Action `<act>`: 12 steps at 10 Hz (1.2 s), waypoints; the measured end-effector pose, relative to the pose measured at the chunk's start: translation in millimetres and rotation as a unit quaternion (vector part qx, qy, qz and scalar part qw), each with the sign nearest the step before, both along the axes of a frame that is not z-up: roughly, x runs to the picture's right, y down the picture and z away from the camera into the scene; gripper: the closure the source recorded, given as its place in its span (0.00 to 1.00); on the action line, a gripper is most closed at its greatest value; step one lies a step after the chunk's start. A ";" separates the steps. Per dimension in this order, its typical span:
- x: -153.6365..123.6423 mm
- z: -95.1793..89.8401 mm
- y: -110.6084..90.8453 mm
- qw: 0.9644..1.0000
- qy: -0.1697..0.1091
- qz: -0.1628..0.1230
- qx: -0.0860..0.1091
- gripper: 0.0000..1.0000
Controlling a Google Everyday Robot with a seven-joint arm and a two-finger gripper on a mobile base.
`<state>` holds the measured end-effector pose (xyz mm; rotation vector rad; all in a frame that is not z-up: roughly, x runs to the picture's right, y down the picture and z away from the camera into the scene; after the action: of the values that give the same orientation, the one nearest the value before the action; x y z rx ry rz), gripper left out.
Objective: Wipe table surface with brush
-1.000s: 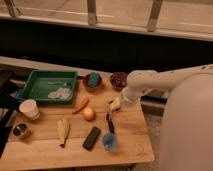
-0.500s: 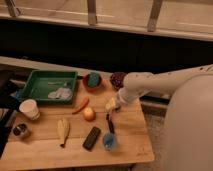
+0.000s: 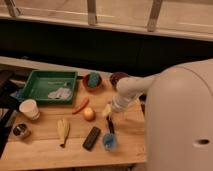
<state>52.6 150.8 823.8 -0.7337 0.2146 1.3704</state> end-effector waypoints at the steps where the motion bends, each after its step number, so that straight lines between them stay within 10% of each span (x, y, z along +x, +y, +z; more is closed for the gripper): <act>1: -6.7 11.0 10.5 1.000 -0.001 -0.008 -0.011 0.26; 7: -21.2 32.7 28.9 0.999 0.000 -0.012 -0.042 0.27; 12: -22.3 33.5 25.1 0.999 0.001 -0.007 -0.039 0.71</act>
<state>30.3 175.9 857.3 -0.7955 0.2752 1.3555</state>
